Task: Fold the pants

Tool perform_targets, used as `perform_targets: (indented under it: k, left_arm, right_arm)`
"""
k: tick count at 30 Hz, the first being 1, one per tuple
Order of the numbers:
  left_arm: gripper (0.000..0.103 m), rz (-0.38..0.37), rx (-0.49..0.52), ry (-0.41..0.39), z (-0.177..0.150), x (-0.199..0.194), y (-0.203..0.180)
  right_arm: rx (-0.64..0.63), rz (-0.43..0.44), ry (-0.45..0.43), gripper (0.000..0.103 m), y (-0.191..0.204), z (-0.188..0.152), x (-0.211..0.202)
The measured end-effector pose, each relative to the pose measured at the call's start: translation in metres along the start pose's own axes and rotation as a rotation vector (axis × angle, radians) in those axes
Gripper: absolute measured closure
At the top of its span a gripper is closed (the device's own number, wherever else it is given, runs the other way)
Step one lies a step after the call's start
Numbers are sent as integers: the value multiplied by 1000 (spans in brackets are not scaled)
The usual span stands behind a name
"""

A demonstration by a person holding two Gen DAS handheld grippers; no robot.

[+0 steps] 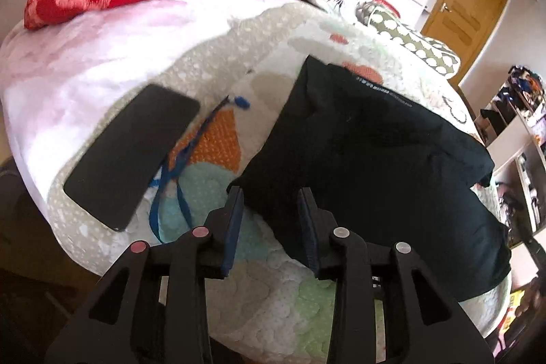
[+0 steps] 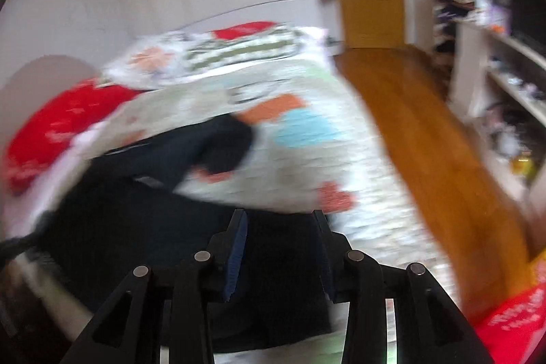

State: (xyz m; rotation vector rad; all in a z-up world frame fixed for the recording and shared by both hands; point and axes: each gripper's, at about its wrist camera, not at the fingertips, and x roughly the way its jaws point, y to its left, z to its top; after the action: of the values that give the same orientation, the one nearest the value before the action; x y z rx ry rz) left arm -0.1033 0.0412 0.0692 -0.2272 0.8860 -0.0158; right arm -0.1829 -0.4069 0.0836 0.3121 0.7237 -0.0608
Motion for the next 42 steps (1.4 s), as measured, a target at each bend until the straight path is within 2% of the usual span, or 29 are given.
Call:
perform_targets:
  k: [2, 4, 7, 9, 12, 16, 19, 20, 21, 22, 23, 26, 28, 31, 37, 40, 42]
  left_arm:
    - [72, -10, 7, -23, -1, -6, -4]
    - [72, -52, 24, -14, -1, -5, -11]
    - [72, -61, 56, 22, -5, 10, -23]
    - [72, -68, 84, 64, -7, 29, -31]
    - [69, -33, 92, 122, -13, 54, -32]
    - [69, -68, 78, 137, -3, 53, -29]
    - [69, -66, 92, 82, 19, 43, -29]
    - [63, -65, 97, 60, 28, 40, -30]
    - [52, -76, 106, 47, 38, 37, -32]
    - [23, -106, 122, 46, 50, 39, -36]
    - [15, -139, 134, 42, 60, 43, -38]
    - [15, -150, 130, 44, 92, 68, -39]
    - [15, -182, 137, 95, 113, 94, -40]
    - [15, -155, 172, 147, 138, 136, -41]
    - [15, -147, 299, 192, 160, 182, -50]
    - [15, -166, 355, 211, 165, 199, -63]
    - [15, -167, 394, 255, 163, 215, -73]
  right_arm:
    - [-24, 51, 53, 67, 15, -10, 14]
    - [-78, 52, 88, 67, 27, -20, 26]
    - [-134, 25, 206, 65, 30, -35, 59]
    - [-165, 13, 196, 63, 31, -36, 59]
    - [-162, 32, 211, 58, 32, -24, 56]
    - [-212, 36, 150, 58, 43, -1, 51]
    - [-263, 15, 84, 55, 51, 25, 49]
    - [-269, 10, 67, 51, 51, 34, 51]
    - [-267, 7, 58, 47, 51, 44, 55]
    - [-257, 5, 58, 39, 48, 55, 63]
    - [-248, 4, 59, 37, 46, 62, 68]
    - [-201, 11, 75, 37, 37, 83, 92]
    - [-174, 0, 88, 37, 28, 94, 106]
    - [-166, 3, 117, 37, 16, 107, 127]
    - [-155, 43, 172, 37, 1, 129, 166]
    - [-161, 90, 218, 37, 0, 131, 188]
    - [-145, 130, 230, 38, -1, 131, 199]
